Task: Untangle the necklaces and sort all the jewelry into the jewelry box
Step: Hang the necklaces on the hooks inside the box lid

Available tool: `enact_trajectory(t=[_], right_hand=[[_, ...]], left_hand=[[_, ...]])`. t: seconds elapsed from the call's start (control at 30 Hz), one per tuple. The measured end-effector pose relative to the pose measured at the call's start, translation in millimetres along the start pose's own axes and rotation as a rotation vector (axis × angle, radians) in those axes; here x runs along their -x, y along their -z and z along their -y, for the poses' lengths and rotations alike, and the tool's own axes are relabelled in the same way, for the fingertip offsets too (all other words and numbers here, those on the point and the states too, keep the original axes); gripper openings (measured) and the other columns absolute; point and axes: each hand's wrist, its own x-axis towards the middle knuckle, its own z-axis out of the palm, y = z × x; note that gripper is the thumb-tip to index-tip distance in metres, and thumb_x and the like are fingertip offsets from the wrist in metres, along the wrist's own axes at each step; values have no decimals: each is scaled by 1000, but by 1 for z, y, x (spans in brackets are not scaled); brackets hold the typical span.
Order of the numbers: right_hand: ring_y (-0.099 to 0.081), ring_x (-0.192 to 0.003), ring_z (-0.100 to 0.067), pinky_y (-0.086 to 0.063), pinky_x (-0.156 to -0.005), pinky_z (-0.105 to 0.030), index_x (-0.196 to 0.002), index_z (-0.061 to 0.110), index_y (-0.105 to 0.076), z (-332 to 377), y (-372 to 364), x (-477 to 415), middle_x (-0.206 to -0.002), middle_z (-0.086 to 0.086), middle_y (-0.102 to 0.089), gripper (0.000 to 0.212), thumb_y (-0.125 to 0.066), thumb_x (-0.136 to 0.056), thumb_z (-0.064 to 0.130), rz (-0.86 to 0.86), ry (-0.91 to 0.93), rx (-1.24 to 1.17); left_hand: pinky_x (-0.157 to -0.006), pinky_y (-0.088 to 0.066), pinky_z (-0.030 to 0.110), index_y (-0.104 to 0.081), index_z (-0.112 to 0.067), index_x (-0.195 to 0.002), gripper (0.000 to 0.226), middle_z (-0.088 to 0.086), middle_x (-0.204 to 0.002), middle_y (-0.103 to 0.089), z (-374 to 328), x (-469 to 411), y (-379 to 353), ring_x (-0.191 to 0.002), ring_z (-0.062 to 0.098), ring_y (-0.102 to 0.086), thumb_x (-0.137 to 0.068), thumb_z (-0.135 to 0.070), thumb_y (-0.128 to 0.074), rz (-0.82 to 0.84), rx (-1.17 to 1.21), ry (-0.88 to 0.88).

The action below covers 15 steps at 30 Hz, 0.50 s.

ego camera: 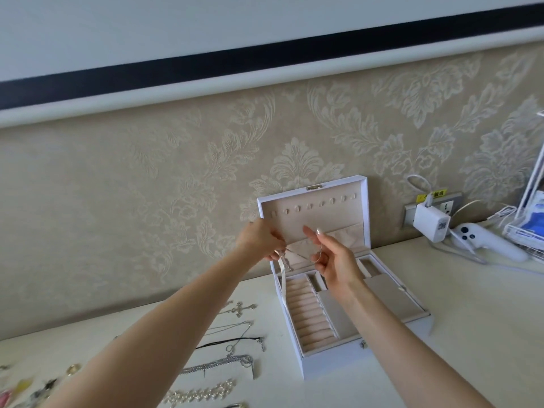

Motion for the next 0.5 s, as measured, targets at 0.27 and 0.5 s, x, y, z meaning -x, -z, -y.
enact_trajectory(t=[0.27,0.5], right_hand=[[-52,-46,-9,-30,-51,-24,-66,20,-67,11,-20,18,-113,-11,-66,21,-61,-86,23,137,107,161],[-49,-54,-19,-37,-48,-20,-65,24,-69,12,-28,30,-110,-5,-70,28,-56,-88,14,192,149,216]], left_hand=[[-66,-59,28,-61,-10,-66,18,4,-62,-69,-2,6,-6,-55,14,-66,-84,-8,-64,20,-136,-19],[-36,-36,13,-57,-6,-68,17,16,-70,-70,-3,8,-5,-47,11,-60,-82,2,-61,-90,317,85]])
